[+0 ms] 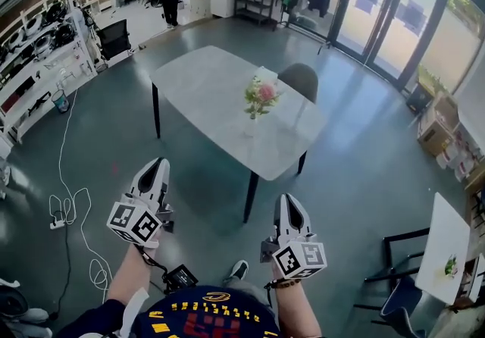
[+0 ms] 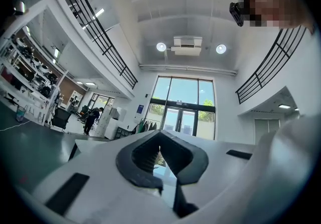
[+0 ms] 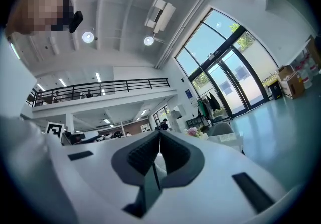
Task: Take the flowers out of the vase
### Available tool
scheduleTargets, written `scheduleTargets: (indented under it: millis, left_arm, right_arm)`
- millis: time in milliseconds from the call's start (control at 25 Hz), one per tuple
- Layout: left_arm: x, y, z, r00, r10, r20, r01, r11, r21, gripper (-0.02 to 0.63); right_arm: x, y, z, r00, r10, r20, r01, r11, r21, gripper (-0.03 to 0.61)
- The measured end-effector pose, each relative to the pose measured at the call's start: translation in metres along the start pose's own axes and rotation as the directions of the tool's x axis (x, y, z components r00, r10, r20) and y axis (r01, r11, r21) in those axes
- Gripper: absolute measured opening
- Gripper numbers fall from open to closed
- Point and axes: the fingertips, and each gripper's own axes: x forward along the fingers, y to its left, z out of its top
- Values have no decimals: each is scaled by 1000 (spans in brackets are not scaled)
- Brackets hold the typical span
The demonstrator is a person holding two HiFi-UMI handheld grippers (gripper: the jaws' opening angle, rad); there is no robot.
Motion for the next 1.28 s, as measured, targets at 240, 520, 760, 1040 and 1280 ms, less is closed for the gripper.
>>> scheduleTargets:
  millis: [240,520,760,1040,1280]
  left_arm:
    - [50,-9,-4,999,31,12,-31,999,9,3]
    - [75,-2,-7,996,88,22,-88,996,15,3]
    - [89,-2,-7,995,101,26,-101,994,29,3]
    - [107,-4,-18,995,101,15,-102,994,25,3]
    - [119,0,-30,995,100,-11,-100,995,12,3]
  right_arm:
    - [38,-47,17,1000,22,-8,-22,1000,11,9]
    - [74,-67,22,997,72,-26,-72,997,21,11]
    - [94,-80,24,996,89,-23,-88,995,41,9]
    - [100,-101,18,996,74,-40,-72,996,57,11]
    - [109,-112,12,997,58,-54,-54,996,69,11]
